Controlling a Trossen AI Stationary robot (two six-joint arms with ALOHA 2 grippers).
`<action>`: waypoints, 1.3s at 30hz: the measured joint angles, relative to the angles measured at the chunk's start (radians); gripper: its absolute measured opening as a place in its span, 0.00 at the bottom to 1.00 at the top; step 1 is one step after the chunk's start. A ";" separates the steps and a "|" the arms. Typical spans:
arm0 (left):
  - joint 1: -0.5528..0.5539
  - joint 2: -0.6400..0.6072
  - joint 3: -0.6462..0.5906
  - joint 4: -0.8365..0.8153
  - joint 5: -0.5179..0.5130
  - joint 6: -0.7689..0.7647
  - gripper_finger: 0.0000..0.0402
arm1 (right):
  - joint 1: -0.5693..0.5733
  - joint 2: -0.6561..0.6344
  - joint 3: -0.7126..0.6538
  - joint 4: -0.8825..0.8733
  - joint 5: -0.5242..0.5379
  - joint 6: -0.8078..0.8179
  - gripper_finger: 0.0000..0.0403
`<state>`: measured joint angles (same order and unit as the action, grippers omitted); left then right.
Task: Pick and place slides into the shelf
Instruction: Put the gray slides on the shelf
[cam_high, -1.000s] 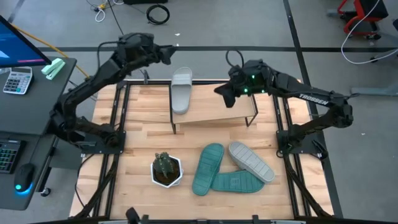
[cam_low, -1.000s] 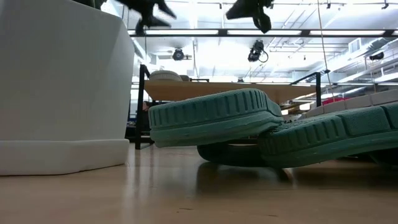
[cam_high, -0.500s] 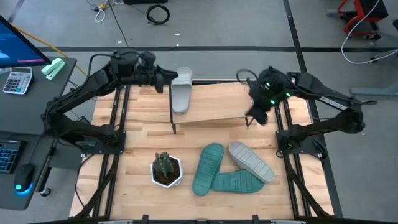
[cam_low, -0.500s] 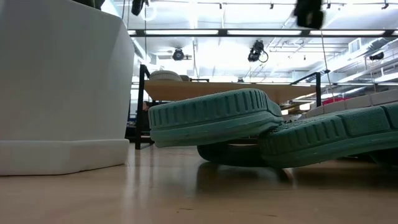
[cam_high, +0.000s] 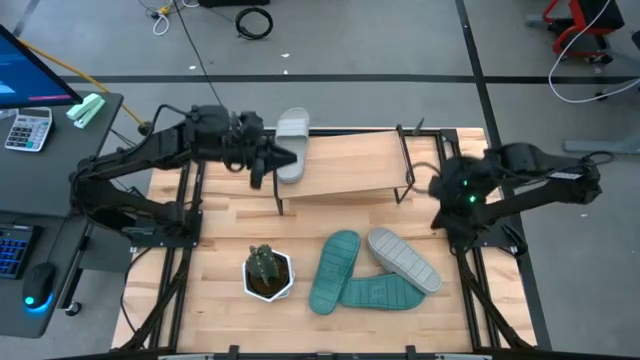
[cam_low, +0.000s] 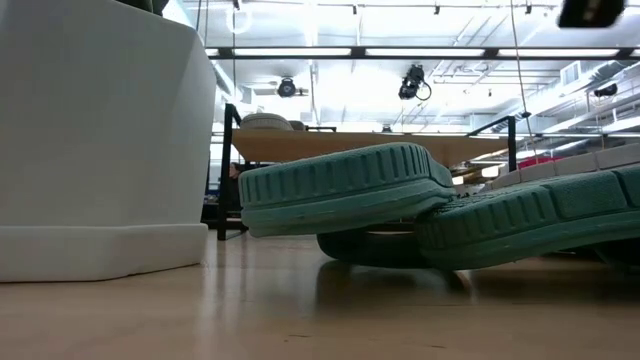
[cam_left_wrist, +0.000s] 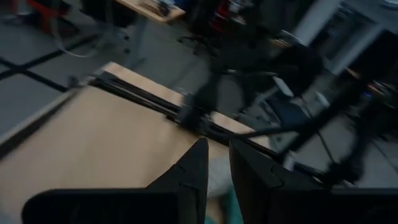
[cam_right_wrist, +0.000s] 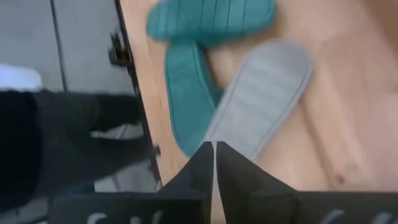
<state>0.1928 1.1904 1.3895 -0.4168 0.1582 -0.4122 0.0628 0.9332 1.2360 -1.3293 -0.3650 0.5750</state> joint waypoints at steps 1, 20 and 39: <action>-0.023 0.000 0.000 0.000 0.000 -0.008 0.17 | 0.025 -0.012 -0.033 0.006 -0.001 0.021 0.07; -0.293 -0.112 -0.001 -0.457 -0.213 0.116 0.01 | 0.485 0.103 -0.365 0.653 0.116 0.479 0.05; -0.308 -0.568 -0.240 -0.400 -0.214 0.213 0.01 | 0.492 0.623 0.150 0.219 0.400 0.473 0.01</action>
<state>-0.1152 0.6229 1.1496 -0.8170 -0.0556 -0.1988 0.5552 1.5558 1.3858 -1.1102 0.0354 1.0476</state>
